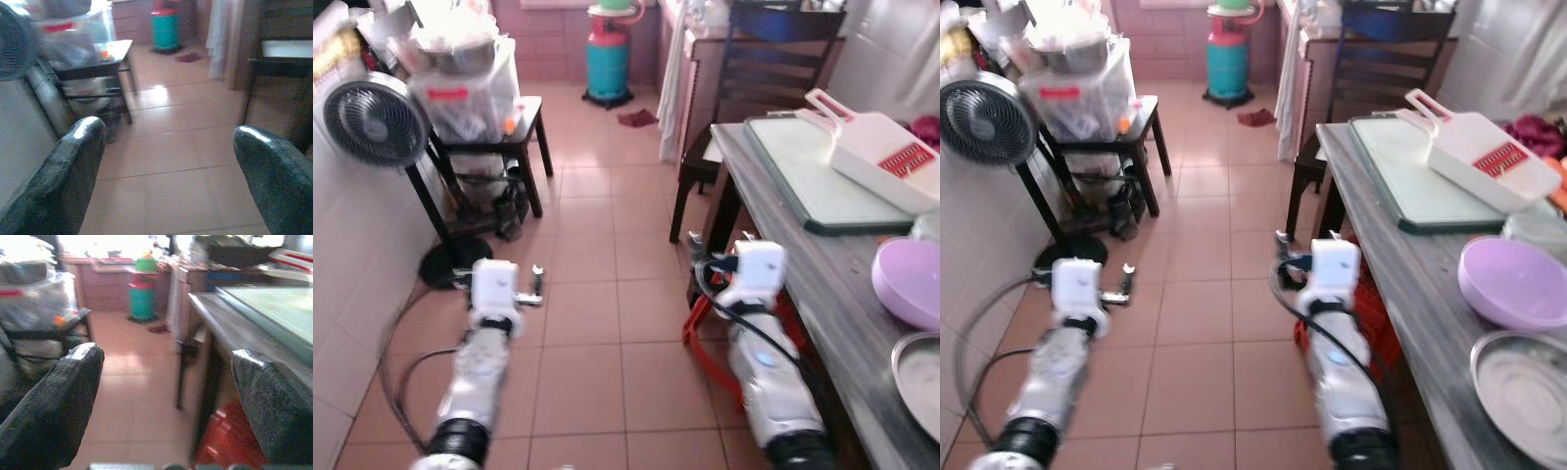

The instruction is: Setting the table

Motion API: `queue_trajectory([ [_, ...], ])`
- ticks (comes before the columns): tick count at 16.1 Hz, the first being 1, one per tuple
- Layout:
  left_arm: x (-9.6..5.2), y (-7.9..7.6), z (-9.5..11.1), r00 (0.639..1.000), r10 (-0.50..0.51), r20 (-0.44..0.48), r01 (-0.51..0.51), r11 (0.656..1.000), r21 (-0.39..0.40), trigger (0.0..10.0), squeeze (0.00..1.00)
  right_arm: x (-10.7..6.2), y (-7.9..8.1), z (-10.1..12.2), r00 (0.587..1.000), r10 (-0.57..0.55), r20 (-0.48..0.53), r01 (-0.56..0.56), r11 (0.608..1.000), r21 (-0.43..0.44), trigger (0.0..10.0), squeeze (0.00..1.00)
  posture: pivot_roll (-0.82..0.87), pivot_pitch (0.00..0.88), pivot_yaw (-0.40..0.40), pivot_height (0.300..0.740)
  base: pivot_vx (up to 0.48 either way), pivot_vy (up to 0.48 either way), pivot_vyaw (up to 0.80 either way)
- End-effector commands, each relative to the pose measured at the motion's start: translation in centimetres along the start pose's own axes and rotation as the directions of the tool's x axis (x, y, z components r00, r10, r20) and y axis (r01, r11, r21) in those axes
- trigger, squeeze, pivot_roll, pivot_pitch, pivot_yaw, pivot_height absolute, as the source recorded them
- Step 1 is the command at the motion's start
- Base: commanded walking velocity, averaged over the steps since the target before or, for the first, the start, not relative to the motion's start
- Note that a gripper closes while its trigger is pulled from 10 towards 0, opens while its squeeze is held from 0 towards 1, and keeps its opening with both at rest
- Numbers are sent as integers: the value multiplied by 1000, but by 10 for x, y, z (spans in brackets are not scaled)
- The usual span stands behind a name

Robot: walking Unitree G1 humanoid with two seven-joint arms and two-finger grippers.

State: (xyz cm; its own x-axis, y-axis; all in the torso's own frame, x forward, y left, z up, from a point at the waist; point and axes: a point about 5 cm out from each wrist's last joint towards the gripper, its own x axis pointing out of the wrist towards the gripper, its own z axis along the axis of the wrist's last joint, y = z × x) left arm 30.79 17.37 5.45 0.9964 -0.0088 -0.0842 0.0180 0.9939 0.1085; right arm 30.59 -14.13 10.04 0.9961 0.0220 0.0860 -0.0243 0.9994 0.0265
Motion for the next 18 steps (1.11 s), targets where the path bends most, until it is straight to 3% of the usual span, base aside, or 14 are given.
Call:
queue_trajectory([
  [1,-1,7,-2,1000,8,-10,-8,1000,12,10000,0,2,1,3,1000,0,11,0,1000,13,10000,0,116,30,-36,740,0,375,0],
  [6,-2,8,-2,1000,8,1,-8,1000,12,10000,0,1,-6,0,999,-36,-6,36,999,27,10000,0,116,32,-33,740,0,369,0],
  [18,-2,11,-2,1000,7,-2,-7,1000,20,10000,0,2,-4,2,999,-33,-2,33,999,39,10000,0,120,34,-28,740,0,379,0],
])
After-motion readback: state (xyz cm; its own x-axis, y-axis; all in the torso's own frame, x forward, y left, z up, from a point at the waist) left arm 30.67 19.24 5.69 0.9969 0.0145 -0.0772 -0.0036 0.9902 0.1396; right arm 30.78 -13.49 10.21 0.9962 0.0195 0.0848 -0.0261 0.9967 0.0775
